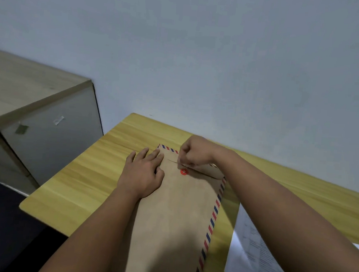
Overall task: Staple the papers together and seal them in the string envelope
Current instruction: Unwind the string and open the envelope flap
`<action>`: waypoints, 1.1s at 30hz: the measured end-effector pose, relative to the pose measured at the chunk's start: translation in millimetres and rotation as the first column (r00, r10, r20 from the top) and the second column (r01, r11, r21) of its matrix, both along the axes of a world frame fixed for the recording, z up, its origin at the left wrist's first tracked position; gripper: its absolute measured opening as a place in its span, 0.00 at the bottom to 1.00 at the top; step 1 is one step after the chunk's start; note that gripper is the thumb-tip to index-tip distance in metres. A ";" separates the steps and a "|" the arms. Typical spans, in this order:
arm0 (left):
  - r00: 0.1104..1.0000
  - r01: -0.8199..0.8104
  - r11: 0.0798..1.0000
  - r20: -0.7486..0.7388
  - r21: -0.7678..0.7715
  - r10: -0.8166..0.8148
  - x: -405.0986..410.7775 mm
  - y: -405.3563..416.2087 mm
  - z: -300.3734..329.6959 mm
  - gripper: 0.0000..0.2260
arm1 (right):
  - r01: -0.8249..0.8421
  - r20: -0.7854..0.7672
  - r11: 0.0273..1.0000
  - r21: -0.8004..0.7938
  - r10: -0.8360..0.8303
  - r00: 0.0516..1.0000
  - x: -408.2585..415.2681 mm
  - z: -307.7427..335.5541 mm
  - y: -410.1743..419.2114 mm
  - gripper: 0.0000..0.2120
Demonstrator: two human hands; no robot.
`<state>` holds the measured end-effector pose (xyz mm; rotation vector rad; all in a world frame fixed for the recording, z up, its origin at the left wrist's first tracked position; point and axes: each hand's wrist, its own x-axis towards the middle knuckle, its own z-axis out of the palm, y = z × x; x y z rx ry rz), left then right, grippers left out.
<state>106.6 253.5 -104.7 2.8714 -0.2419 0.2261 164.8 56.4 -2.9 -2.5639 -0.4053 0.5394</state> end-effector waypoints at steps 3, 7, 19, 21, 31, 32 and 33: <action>1.000 0.003 1.000 0.007 0.006 -0.003 0.1 0.2 0.1 0.29 | 0.194 0.078 0.953 0.235 -0.217 0.973 11.7 -8.3 8.1 0.08; 1.000 0.003 1.000 -0.007 0.007 -0.003 0.7 0.0 0.0 0.28 | 0.530 -0.292 0.643 0.553 -0.447 0.846 7.6 -19.9 2.5 0.05; 1.000 0.001 1.000 -0.009 -0.016 -0.001 0.8 1.1 -1.3 0.28 | 0.008 0.243 0.984 -0.179 0.037 0.969 -3.0 -24.8 -31.3 0.04; 1.000 0.001 1.000 -0.010 -0.014 -0.001 0.3 1.3 -0.8 0.28 | -0.044 0.263 0.960 -0.275 0.119 0.957 -3.7 -23.8 -29.8 0.03; 1.000 0.004 1.000 -0.019 -0.015 -0.005 -0.3 1.4 0.1 0.28 | -0.024 0.160 0.997 0.078 0.011 0.987 -22.5 -33.2 -9.1 0.05; 1.000 0.005 1.000 -0.018 -0.016 -0.005 0.1 1.5 -0.1 0.29 | -0.044 0.112 0.996 0.083 0.034 0.993 -25.4 -33.6 -10.1 0.04; 1.000 0.006 1.000 -0.015 -0.018 -0.006 0.3 1.6 0.0 0.29 | -0.061 0.083 0.996 0.062 0.056 0.995 -28.2 -33.3 -13.1 0.03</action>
